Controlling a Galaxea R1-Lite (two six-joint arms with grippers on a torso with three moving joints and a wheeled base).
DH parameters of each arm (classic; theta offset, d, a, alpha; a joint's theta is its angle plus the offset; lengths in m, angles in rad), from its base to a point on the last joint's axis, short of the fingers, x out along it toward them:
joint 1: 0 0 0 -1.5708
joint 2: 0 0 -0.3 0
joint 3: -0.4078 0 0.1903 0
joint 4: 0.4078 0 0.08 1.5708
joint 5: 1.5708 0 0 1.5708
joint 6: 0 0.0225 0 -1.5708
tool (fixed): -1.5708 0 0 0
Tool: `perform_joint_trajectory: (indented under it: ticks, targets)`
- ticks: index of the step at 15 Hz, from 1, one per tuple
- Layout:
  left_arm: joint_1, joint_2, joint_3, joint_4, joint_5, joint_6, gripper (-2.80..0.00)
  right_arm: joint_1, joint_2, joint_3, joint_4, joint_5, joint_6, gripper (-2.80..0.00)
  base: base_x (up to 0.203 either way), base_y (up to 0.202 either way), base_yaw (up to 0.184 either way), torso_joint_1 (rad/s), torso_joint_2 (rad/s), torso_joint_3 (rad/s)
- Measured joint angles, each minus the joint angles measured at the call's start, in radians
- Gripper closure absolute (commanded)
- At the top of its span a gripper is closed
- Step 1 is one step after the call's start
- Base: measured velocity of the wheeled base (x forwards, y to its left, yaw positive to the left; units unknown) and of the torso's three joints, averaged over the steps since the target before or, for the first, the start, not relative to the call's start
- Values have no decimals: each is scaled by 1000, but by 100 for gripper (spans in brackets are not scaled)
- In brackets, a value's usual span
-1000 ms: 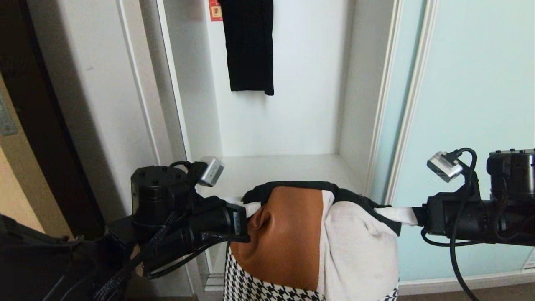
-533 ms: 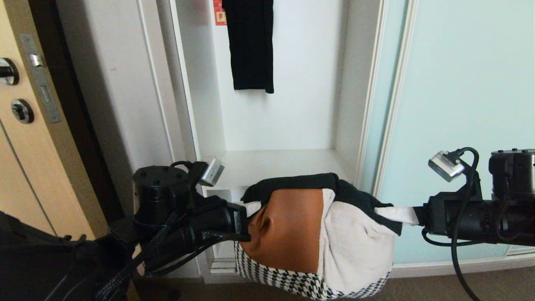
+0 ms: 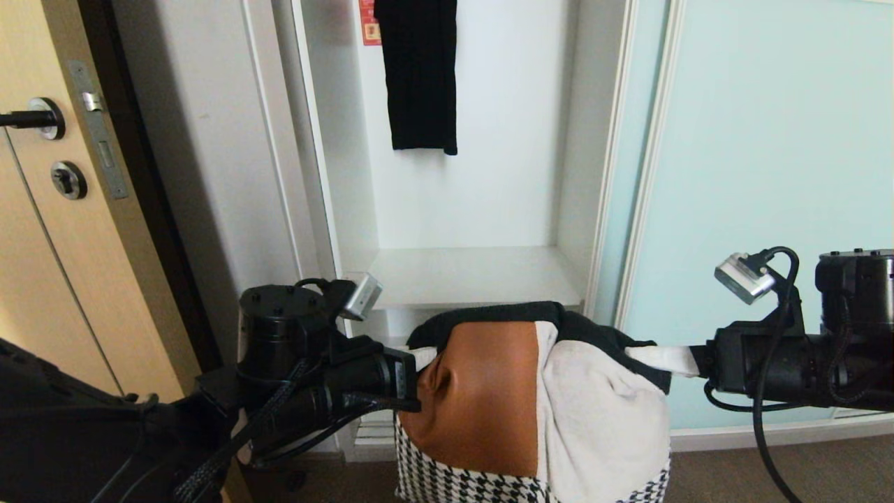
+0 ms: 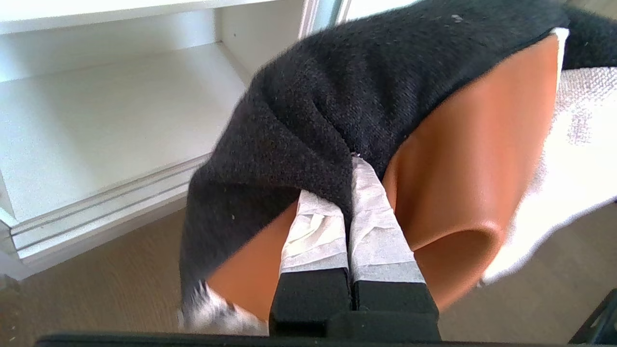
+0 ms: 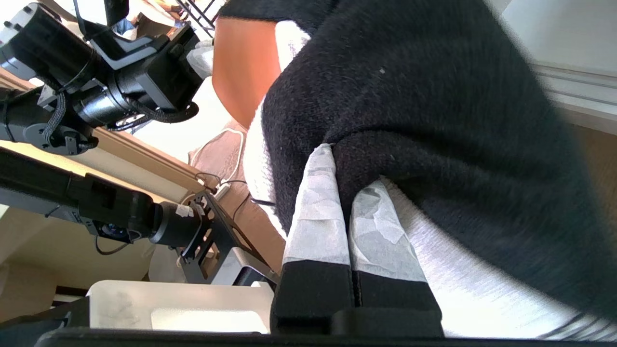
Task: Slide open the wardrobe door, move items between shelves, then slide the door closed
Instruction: Place the pillow on the lower shelf
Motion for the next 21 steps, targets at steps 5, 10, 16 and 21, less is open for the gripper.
perform_joint_trajectory:
  ticks: [5, 10, 16, 21]
  targets:
    - [-8, 11, -3, -3, 0, -2, 0, 0, 6, 3, 0, 0, -2, 0, 0, 0, 0, 0, 0, 0]
    - [-10, 28, 12, -24, 1, 0, 0, 0, 9, 0, 0, 0, -1, 0, 0, 0, 0, 1, 1, -13]
    - [-9, 36, -8, -23, 30, -3, 0, 0, 28, -7, 0, -3, 0, 0, 0, 0, 0, 3, 3, -170]
    - [-5, 47, -25, -26, 63, -5, 0, 0, 63, -11, -3, -4, -1, 0, 0, 0, 0, 5, 0, -201]
